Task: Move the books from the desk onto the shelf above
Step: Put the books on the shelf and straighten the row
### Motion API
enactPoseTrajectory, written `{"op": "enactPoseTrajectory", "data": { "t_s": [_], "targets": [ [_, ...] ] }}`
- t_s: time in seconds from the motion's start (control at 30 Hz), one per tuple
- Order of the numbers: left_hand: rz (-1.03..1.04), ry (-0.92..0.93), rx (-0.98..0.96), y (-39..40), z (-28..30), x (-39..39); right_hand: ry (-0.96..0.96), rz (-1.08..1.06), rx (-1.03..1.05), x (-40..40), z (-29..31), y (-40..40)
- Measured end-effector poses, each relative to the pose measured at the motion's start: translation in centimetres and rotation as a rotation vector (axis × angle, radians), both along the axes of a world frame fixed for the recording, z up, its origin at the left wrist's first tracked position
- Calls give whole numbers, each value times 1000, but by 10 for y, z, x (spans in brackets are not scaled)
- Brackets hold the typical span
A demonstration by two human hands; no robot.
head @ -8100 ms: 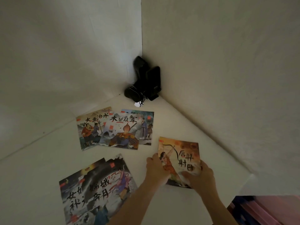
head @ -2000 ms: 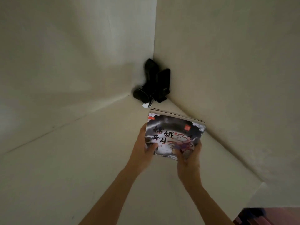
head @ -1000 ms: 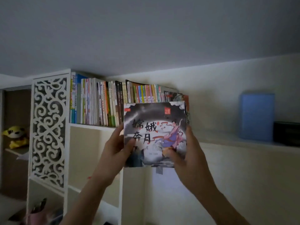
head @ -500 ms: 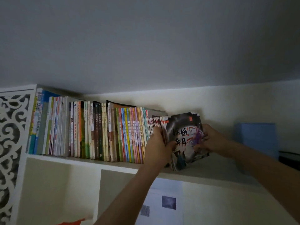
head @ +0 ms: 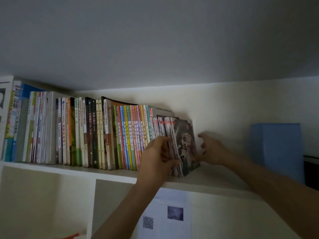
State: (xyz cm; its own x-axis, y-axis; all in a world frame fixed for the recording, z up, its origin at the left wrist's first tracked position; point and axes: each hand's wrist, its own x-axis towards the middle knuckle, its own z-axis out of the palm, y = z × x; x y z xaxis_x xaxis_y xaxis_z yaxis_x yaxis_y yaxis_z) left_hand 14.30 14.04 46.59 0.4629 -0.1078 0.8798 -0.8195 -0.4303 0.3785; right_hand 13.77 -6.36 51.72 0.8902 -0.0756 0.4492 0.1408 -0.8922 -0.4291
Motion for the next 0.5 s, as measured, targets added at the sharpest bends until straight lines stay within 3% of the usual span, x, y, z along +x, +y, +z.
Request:
{"op": "enactPoseTrajectory", "data": {
  "t_s": [0.17,0.4,0.5],
  "targets": [
    [128,-99,63,7,11,12,301,478,201,-28,-11,9],
    [187,-36,100,15,16,24,254,279,-5,0,-12,17],
    [112,-71,123,27,28,27,134,360,17,-6,2,21]
  ]
}}
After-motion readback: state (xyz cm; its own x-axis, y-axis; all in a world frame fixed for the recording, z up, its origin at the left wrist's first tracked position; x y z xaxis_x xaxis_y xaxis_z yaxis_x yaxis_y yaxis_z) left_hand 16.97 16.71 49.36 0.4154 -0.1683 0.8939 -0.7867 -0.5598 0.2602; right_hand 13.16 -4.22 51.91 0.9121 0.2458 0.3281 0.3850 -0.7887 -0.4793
